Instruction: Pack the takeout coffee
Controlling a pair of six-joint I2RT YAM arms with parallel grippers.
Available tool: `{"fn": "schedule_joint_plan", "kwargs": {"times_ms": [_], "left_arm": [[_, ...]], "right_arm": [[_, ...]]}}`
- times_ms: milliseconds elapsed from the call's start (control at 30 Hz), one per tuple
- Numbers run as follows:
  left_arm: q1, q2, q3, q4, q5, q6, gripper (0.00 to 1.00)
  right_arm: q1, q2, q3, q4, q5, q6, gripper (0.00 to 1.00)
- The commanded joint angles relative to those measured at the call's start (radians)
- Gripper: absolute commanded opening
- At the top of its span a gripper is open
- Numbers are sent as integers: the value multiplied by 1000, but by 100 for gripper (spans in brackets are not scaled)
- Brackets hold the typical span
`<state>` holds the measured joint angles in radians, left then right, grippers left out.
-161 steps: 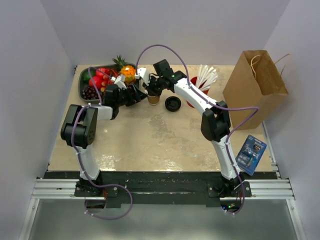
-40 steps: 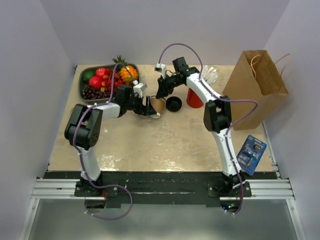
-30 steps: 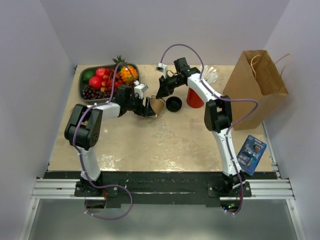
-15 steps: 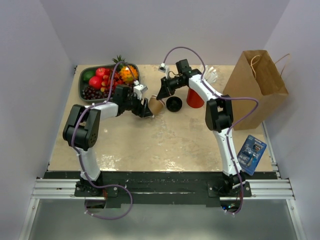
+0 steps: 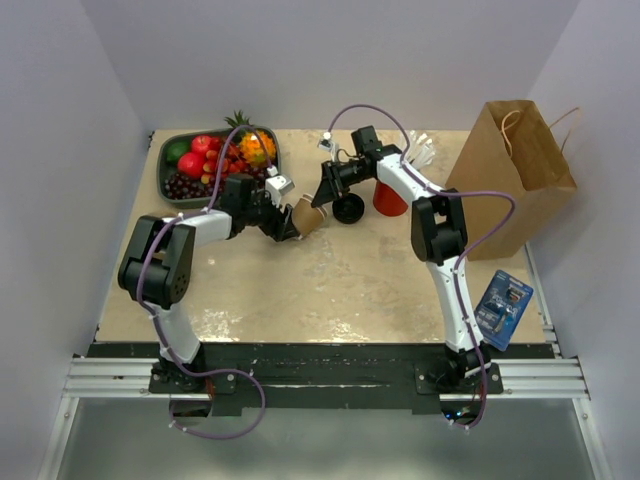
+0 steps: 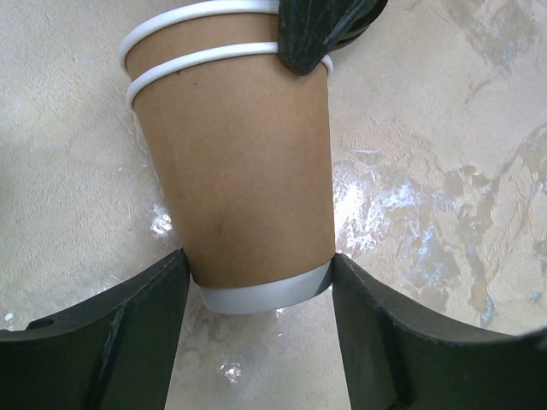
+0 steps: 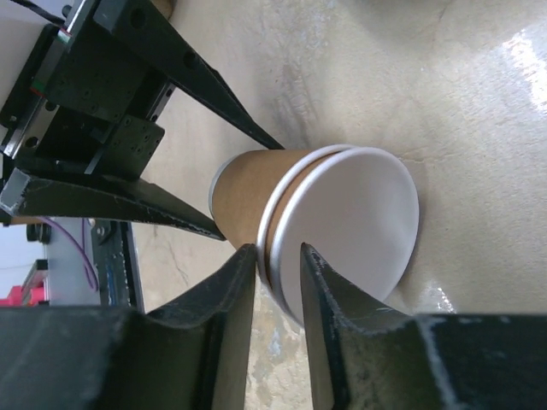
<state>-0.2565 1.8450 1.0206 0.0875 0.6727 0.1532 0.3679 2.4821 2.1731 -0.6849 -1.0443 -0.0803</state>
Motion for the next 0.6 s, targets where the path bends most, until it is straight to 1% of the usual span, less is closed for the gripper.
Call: {"fn": "schedule_joint_plan", "kwargs": {"times_ms": [0,33,167,233,267,300,333,367,433,567], "left_arm": [[7,-44,-13,26,11,57,28],[7,-43,-11,26,14,60,25],[7,-41,-7,17,11,65,20],[7,-40,-5,14,11,72,13],[7,-40,-4,12,11,72,12],[7,-40,-2,3,10,77,11],[7,-43,-4,3,8,83,9],[7,-46,-5,1,8,88,8],[8,-53,-8,-2,5,95,4],[8,-75,-20,12,2,103,0]], "right_arm": [[0,-69,-35,83,-89,109,34],[0,-72,-50,97,-98,128,34],[0,-75,-64,136,-126,189,31],[-6,-77,-76,183,-148,223,33],[-9,-80,-82,209,-154,273,34],[-10,-80,-87,247,-158,293,36],[-14,-80,-82,248,-148,297,37],[-14,-83,-75,243,-139,280,37],[-14,-86,-55,205,-76,248,35],[-12,-84,-30,137,-19,160,30]]}}
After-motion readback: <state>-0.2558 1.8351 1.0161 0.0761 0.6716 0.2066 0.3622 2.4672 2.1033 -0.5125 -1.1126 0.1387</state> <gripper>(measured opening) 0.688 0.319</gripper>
